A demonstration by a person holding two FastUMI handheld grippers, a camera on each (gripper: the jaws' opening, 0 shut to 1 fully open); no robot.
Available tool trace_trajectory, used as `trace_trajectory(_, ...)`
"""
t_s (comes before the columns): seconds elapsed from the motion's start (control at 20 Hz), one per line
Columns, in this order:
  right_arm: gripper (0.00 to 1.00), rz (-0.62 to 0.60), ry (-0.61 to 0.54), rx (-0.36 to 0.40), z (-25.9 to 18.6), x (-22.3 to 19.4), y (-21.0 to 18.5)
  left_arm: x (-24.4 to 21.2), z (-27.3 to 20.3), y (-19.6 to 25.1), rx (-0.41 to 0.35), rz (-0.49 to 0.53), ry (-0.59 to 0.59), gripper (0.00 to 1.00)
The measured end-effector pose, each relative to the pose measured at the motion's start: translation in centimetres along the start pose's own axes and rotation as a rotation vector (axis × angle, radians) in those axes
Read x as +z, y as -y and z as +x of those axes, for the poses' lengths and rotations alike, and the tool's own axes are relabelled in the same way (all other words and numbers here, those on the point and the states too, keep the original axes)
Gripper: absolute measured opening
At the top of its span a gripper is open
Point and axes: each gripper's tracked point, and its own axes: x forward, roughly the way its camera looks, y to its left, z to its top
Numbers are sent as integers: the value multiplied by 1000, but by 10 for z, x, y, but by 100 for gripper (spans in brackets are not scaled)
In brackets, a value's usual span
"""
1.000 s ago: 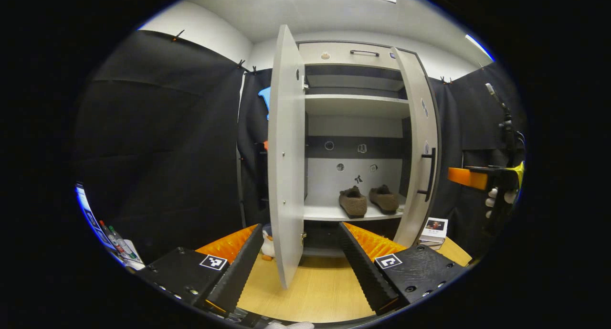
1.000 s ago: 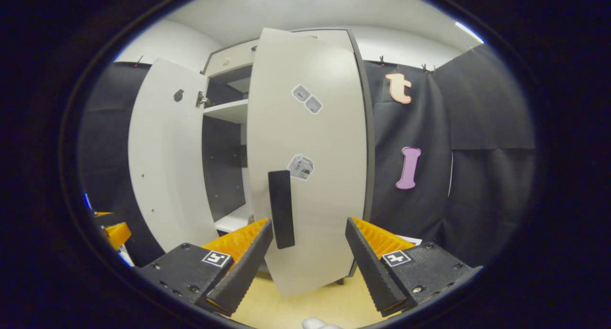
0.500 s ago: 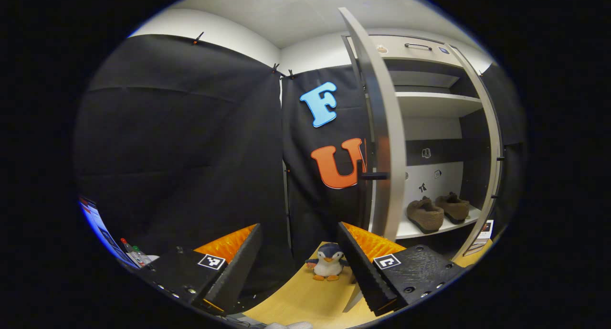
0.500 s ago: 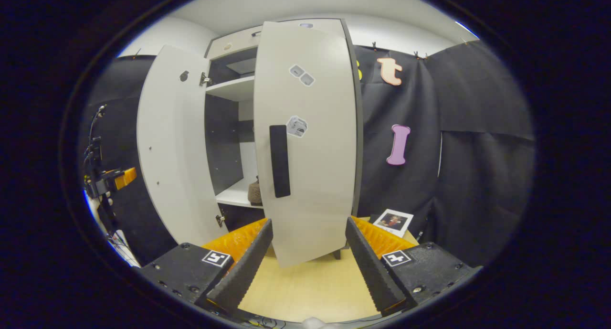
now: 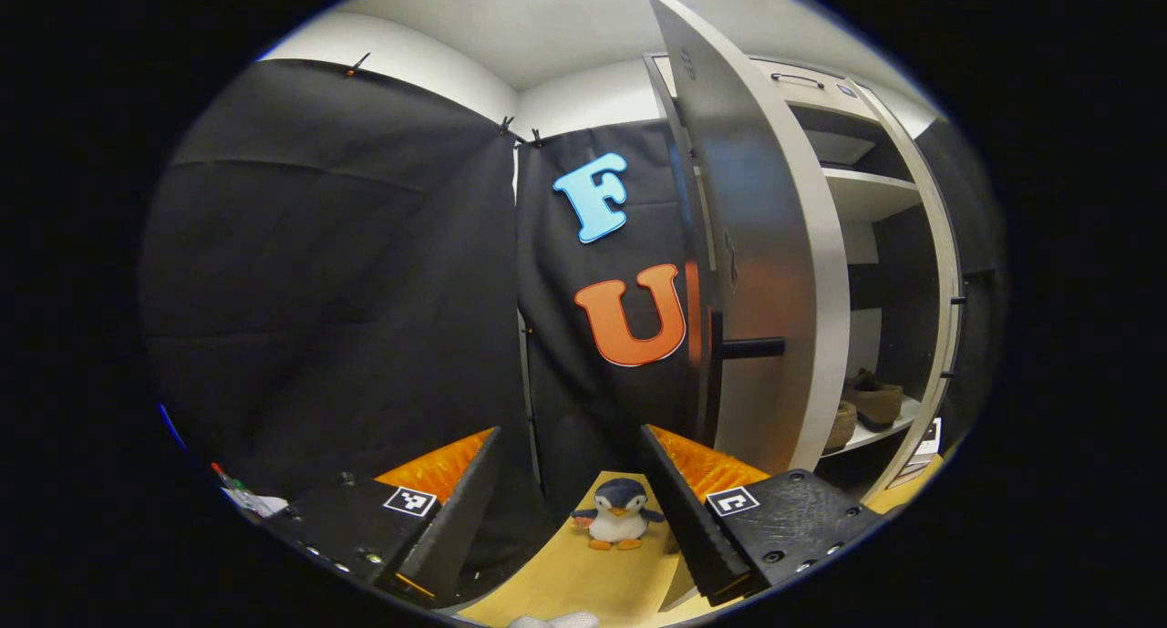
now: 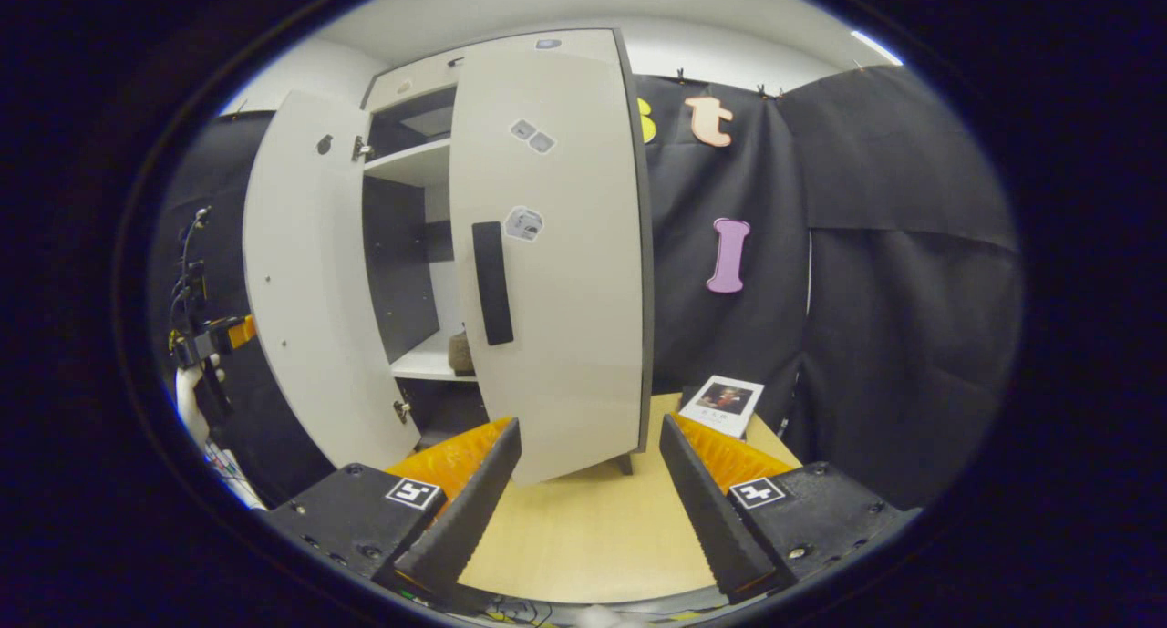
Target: Grab one shoe with the right hand and put it into the shoe cabinet, grab the other shoe with the left hand and put it into the shoe cabinet; then close the right door with the right hand and the left door with the left hand.
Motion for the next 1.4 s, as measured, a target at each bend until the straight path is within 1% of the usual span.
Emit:
trace_trajectory(0.15, 100, 2, 12, -18, -7, 2, 8, 1, -3, 8, 8, 5, 7, 87)
trace_trajectory(0.35, 100, -4, 23, -21, -13, 5, 10, 2, -11, 34, -43, -2, 8, 87)
trace_trajectory(0.6, 100, -6, 19, -18, -19, 2, 10, 4, -19, 85, -149, 4, 15, 87)
trace_trajectory(0.8, 100, -11, 13, -29, -23, 0, 15, 6, -17, 139, -242, -19, 9, 87)
trace_trajectory(0.9, 100, -6, 16, -42, -25, 1, 20, 10, -11, 165, -274, -16, 6, 91)
trace_trajectory(1.0, 100, 2, 23, -59, -29, 4, 27, 15, -12, 179, -280, -1, 11, 100)
trace_trajectory(1.05, 100, 5, 30, -66, -31, 7, 30, 18, -15, 183, -282, 1, 20, 96)
trace_trajectory(1.1, 100, 11, 40, -74, -33, 10, 33, 22, -19, 189, -289, 7, 34, 96)
trace_trajectory(1.15, 99, 15, 50, -82, -35, 13, 36, 24, -23, 192, -295, 11, 39, 89)
trace_trajectory(1.2, 100, 18, 56, -91, -36, 15, 39, 23, -30, 194, -303, 12, 36, 96)
trace_trajectory(1.3, 100, 23, 71, -98, -39, 20, 42, 20, -45, 201, -327, 8, 16, 96)
trace_trajectory(1.35, 100, 24, 80, -95, -42, 24, 42, 21, -58, 203, -339, 3, 11, 100)
trace_trajectory(1.4, 100, 20, 92, -90, -45, 28, 43, 23, -69, 202, -340, -2, 12, 96)
